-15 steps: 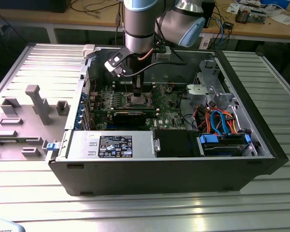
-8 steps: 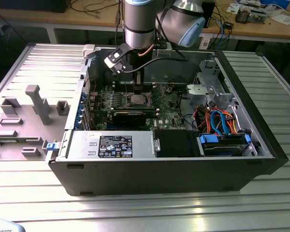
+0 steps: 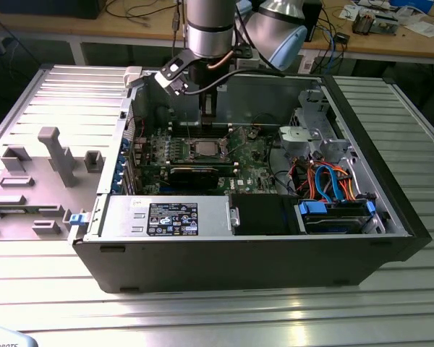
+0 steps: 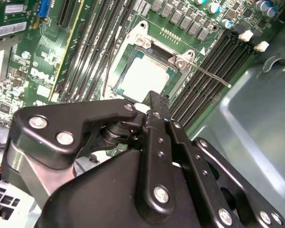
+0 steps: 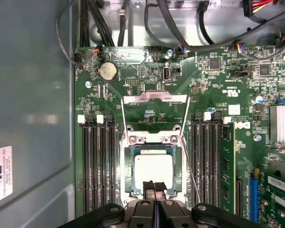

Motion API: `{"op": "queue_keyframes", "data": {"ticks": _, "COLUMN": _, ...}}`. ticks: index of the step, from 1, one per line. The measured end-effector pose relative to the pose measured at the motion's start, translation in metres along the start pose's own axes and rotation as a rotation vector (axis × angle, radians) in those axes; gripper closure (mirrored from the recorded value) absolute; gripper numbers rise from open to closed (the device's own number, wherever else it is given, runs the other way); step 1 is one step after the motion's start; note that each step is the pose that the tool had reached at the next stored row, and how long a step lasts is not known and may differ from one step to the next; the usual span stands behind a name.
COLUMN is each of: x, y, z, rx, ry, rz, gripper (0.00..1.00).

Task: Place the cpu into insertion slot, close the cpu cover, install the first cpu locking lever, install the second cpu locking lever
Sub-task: 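Close the cpu cover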

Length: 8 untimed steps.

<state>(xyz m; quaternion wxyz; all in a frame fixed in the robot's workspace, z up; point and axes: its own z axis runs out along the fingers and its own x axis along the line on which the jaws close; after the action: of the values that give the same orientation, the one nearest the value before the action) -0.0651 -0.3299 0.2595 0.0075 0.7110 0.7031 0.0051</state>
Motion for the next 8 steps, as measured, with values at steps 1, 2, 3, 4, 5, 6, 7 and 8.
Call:
{"op": "queue_keyframes", "data": {"ticks": 1, "x": 0.0, "y": 0.0, "z": -0.0014, "rx": -0.0006, "ry": -0.0002, "rz": 0.0, "gripper": 0.89}}
{"op": "queue_keyframes", "data": {"ticks": 2, "x": 0.0, "y": 0.0, "z": -0.0013, "rx": -0.0011, "ry": -0.0001, "rz": 0.0, "gripper": 0.89}}
{"op": "queue_keyframes", "data": {"ticks": 3, "x": 0.0, "y": 0.0, "z": -0.0013, "rx": -0.0012, "ry": -0.0001, "rz": 0.0, "gripper": 0.89}}
{"op": "queue_keyframes", "data": {"ticks": 4, "x": 0.0, "y": 0.0, "z": -0.0013, "rx": -0.0012, "ry": -0.0002, "rz": 0.0, "gripper": 0.89}}
{"op": "queue_keyframes", "data": {"ticks": 5, "x": 0.0, "y": 0.0, "z": -0.0014, "rx": -0.0012, "ry": -0.0002, "rz": 0.0, "gripper": 0.89}}
{"op": "queue_keyframes", "data": {"ticks": 6, "x": 0.0, "y": 0.0002, "z": -0.0014, "rx": -0.0011, "ry": -0.0003, "rz": 0.0, "gripper": 0.89}}
{"op": "queue_keyframes", "data": {"ticks": 7, "x": 0.0, "y": 0.0011, "z": -0.0014, "rx": -0.0009, "ry": -0.0005, "rz": 0.0, "gripper": 0.89}}
{"op": "queue_keyframes", "data": {"ticks": 8, "x": 0.0, "y": 0.0048, "z": -0.0012, "rx": -0.0011, "ry": -0.0005, "rz": 0.0, "gripper": 0.89}}
